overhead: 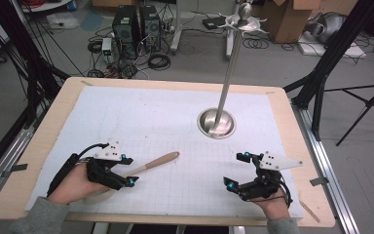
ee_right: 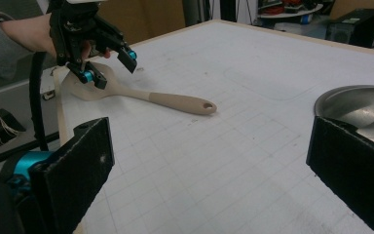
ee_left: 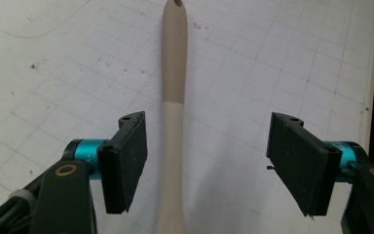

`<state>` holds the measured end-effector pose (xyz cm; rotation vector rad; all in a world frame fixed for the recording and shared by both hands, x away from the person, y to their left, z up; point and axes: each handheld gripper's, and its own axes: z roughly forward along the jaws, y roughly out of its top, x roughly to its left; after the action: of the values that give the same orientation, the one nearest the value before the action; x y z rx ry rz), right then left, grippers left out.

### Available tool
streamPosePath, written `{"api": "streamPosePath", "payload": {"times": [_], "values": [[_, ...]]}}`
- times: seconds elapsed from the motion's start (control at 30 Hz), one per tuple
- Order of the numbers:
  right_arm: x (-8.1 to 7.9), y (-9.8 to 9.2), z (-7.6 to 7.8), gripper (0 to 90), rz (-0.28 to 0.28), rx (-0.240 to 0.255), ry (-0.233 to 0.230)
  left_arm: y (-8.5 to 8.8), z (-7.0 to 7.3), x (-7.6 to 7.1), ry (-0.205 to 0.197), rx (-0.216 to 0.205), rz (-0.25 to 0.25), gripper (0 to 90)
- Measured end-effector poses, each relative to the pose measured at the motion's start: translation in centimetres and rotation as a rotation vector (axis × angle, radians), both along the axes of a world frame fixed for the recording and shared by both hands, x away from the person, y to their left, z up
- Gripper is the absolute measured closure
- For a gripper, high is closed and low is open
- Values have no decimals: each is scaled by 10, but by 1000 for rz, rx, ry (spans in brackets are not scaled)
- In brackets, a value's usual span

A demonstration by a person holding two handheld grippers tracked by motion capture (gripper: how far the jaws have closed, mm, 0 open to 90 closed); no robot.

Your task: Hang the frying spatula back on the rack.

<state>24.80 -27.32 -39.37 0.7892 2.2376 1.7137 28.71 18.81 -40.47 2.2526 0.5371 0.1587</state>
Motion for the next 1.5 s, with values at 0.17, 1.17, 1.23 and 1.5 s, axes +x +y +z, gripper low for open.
{"api": "streamPosePath", "payload": {"times": [0.17,1.17,1.23,1.5], "values": [[-1,-1,0,22,-2,-2,3,0,-2,2,8,27,10,332],[-4,-2,-1,22,-2,-11,4,-3,-11,7,20,164,1,566],[-4,-2,-1,22,-1,-13,3,-3,-12,7,17,181,2,573],[-5,-3,-2,22,-1,-12,14,-4,-13,9,12,206,-12,638]]}}
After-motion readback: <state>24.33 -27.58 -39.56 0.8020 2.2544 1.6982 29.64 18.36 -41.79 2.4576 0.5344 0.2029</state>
